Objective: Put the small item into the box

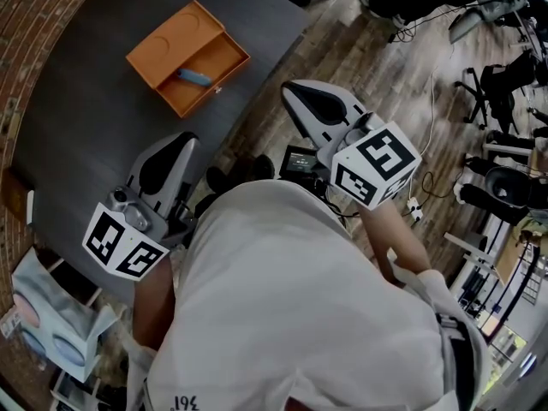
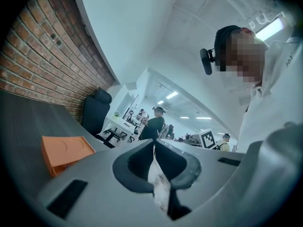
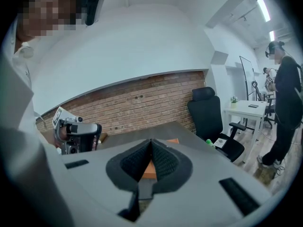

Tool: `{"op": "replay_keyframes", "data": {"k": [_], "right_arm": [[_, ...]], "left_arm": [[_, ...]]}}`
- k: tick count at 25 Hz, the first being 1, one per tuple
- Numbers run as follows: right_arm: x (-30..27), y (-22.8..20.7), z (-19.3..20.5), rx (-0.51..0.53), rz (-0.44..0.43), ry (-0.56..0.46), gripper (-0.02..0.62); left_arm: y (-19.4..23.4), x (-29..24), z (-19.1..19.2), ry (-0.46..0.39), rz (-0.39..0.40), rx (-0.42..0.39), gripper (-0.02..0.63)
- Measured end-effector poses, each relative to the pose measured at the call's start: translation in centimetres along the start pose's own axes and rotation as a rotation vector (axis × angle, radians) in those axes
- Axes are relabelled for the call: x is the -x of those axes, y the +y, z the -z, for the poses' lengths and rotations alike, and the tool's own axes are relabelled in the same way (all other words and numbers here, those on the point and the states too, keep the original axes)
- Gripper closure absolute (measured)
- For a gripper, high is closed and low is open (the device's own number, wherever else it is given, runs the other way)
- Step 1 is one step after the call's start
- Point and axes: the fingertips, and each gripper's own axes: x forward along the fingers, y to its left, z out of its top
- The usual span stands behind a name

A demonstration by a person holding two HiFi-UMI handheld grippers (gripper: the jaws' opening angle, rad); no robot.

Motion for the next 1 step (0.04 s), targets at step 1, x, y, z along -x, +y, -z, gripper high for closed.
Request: {"op": "replay_keyframes", "data": {"k": [1], "right_arm": [[-0.08,0.07,0.08,0.001,-0.002,0.002,0.583]], "left_arm": [[0.02,0.07,0.11,0.001,0.000,0.002,0.584]]}}
